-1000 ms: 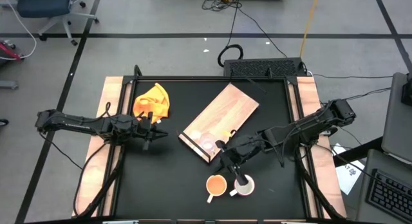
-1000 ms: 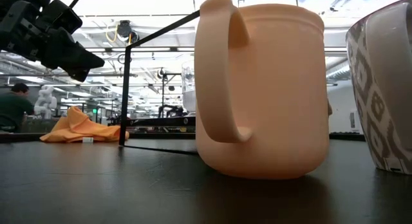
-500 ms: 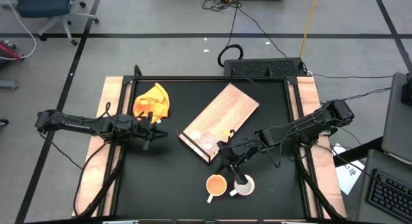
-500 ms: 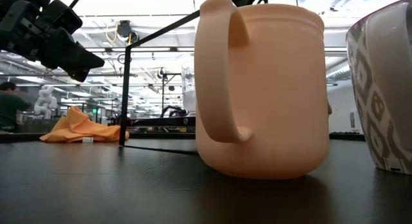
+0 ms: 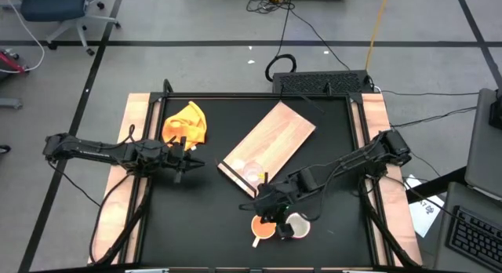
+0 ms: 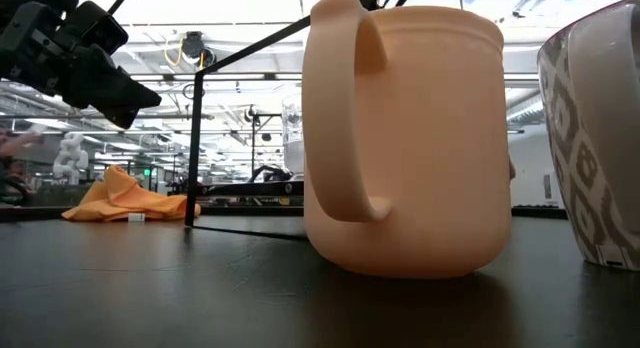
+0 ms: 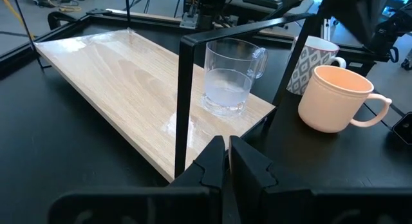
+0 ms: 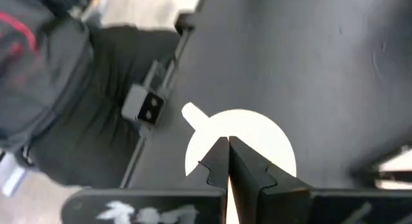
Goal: Stack small to large cups/mugs on shelf
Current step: Put the orange mug on the shelf
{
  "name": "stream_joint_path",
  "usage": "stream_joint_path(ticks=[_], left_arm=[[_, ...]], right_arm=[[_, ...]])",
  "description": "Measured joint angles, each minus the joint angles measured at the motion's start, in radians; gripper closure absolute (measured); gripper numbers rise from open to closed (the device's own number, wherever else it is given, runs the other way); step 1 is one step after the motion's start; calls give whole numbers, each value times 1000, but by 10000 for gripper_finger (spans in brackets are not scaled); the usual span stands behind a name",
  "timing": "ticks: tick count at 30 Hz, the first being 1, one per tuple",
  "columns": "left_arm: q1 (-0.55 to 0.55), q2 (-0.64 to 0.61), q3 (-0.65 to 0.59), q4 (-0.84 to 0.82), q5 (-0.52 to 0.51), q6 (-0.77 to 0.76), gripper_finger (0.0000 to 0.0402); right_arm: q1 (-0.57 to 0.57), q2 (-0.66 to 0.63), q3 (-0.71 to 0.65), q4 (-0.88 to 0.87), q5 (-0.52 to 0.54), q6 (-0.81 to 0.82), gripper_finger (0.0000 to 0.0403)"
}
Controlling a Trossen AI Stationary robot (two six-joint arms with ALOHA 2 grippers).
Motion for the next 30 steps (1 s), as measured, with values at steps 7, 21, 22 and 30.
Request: stream_joint_path(ticks=[7, 21, 22, 30], left_arm=[[0, 0, 0, 0, 0, -4, 376], [0, 0, 0, -1, 0, 8, 376], [0, 0, 0, -1, 0, 8, 376], [0, 0, 0, -2, 0, 8, 376]], right_arm=[[-9, 33, 34, -128, 2, 44, 403], [-9, 31, 36, -140, 3, 48, 403], [-9, 31, 35, -140, 3, 47, 403], [-9, 31, 35, -129, 3, 39, 403]])
